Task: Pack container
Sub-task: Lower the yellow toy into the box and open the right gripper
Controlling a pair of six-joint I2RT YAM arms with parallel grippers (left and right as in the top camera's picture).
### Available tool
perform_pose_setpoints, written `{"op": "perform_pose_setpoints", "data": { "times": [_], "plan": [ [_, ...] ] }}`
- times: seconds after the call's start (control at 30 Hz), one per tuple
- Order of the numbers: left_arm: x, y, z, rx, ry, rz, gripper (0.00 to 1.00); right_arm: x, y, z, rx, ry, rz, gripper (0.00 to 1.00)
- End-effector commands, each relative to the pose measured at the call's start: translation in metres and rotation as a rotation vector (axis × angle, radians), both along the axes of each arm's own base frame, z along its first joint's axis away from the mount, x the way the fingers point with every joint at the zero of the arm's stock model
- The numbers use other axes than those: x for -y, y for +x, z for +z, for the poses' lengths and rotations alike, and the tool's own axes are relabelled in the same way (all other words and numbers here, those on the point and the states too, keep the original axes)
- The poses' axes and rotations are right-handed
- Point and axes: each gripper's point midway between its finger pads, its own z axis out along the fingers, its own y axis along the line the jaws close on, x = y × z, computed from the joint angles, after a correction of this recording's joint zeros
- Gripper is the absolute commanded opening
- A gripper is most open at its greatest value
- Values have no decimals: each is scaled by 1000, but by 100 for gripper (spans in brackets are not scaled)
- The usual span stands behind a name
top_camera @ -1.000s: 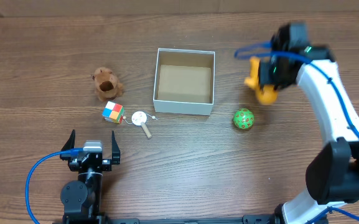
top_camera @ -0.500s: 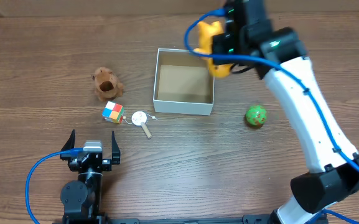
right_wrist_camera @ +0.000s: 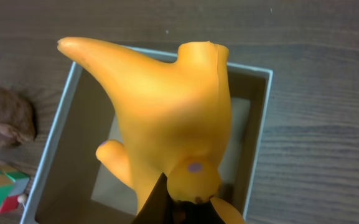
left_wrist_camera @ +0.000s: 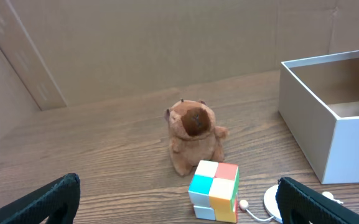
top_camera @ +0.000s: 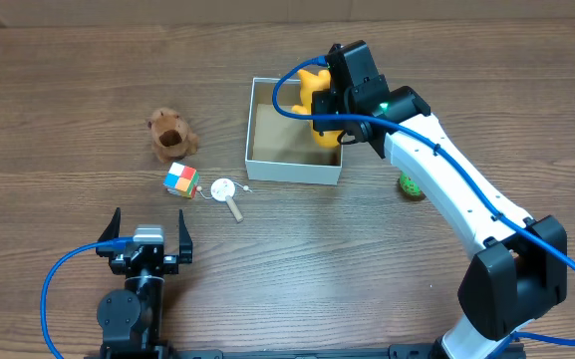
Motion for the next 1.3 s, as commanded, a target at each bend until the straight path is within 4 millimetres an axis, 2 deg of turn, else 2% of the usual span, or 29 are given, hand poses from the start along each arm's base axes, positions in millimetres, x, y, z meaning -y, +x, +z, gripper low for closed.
{"op": "perform_pose_setpoints", "data": {
  "times": [0.0,0.3,0.47,0.5,0.53,0.57,0.63,0.67,0.7,0.8,0.9,0.97,1.07,1.17,1.27],
  "plan": [
    [1,0,1,8,10,-7,100,-1,11,2,33,13,-24,4],
    [1,0,1,8,10,-7,100,-3,8,-35,-61,-5,-36,4],
    [1,0,1,8,10,-7,100,-5,7,-41,-75,-10,-30,4],
    [1,0,1,8,10,-7,100,-5,7,-41,-75,-10,-30,7],
    [1,0,1,8,10,-7,100,-5,7,-41,-75,-10,-30,19],
    [1,0,1,8,10,-7,100,-5,7,-41,-75,-10,-30,41],
    [1,0,1,8,10,-7,100,-5,7,-41,-75,-10,-30,54],
    [1,0,1,8,10,-7,100,-5,7,-41,-73,-10,-29,69],
    [1,0,1,8,10,-7,100,-5,7,-39,-70,-8,-29,76],
    [1,0,1,8,11,-7,100,-6,9,-24,-45,-2,-24,87],
    [1,0,1,8,10,-7,100,0,10,5,-9,-8,-37,88],
    [1,0,1,8,10,-7,100,17,5,29,0,-46,-83,87],
    [1,0,1,8,11,-7,100,66,-15,53,-50,-149,-216,87],
    [1,0,1,8,10,-7,100,110,-35,58,-125,-199,-322,86],
    [1,0,1,8,10,-7,100,150,-51,44,-252,-192,-404,86]
  ]
}}
